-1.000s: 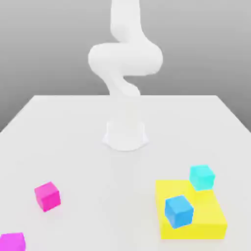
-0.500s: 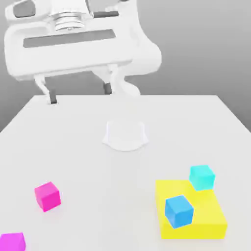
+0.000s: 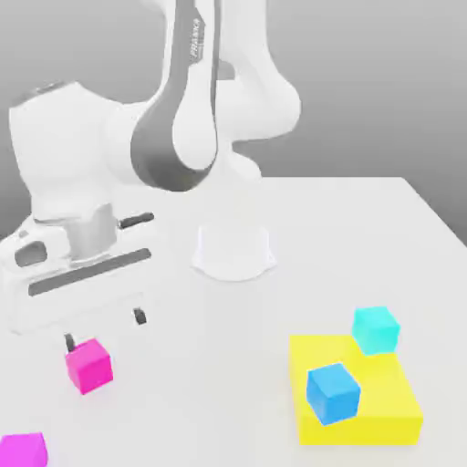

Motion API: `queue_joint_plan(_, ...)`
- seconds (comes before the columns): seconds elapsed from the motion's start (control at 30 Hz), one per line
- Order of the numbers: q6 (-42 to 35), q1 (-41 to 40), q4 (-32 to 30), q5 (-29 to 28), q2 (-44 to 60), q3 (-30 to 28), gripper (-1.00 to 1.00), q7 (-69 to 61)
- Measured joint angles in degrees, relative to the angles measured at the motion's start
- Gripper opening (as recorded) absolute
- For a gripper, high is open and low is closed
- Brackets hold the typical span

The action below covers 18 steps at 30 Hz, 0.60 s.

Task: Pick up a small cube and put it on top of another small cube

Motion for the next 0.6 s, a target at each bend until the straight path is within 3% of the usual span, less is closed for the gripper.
queue_joint_plan(0.2, 5.8, -2.5, -3.5, -5.6, 5.2, -2.6, 0.00, -6.2)
queue_joint_plan(0.3, 8.0, -5.4, -2.7, -1.0, 8.5, 0.9, 0.00, -10.4)
queue_joint_plan(0.53, 13.5, -17.4, -0.1, 12.1, 17.0, 15.6, 0.00, -20.4)
queue_joint_plan(0.57, 14.0, -18.5, 0.1, 13.2, 17.8, 17.0, -1.00, -21.3)
queue_joint_plan(0.6, 14.0, -18.5, 0.1, 13.2, 17.8, 17.0, -1.00, -21.3)
